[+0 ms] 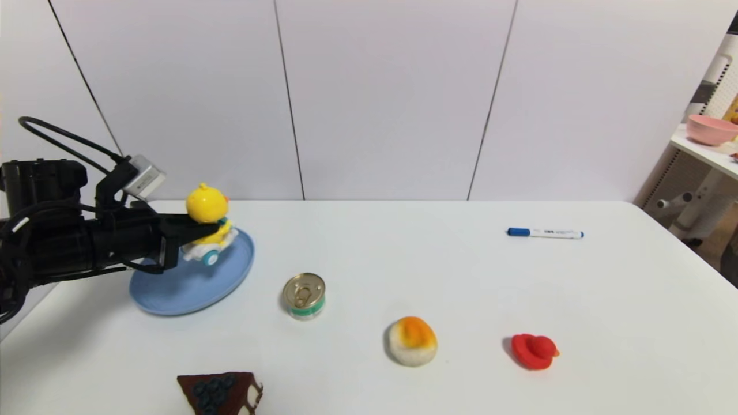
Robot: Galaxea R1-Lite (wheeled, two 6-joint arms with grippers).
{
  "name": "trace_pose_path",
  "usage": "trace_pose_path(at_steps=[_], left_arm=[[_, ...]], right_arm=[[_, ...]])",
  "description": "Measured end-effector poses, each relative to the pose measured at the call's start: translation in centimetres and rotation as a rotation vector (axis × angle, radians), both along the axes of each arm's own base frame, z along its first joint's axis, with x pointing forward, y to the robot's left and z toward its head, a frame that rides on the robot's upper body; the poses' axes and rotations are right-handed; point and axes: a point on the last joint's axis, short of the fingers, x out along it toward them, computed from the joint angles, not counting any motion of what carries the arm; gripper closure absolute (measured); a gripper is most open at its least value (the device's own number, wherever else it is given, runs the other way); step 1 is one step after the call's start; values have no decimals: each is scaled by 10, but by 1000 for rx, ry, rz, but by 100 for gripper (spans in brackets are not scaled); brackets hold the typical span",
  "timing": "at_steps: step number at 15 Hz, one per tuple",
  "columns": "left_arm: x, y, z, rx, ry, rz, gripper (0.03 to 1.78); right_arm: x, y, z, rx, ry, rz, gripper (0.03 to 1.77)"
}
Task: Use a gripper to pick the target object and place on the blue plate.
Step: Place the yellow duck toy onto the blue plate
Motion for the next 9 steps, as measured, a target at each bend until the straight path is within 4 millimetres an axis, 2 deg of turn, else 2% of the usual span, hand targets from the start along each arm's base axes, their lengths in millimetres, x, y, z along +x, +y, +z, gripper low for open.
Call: trace_pose_path(at_steps=[4,9], left_arm=[[-9,19,-13,2,-23,71,142],[-11,21,-27,-3,7,80,142]], right_arm=[[0,0,0,0,0,0,10],[0,0,0,0,-1,0,10]])
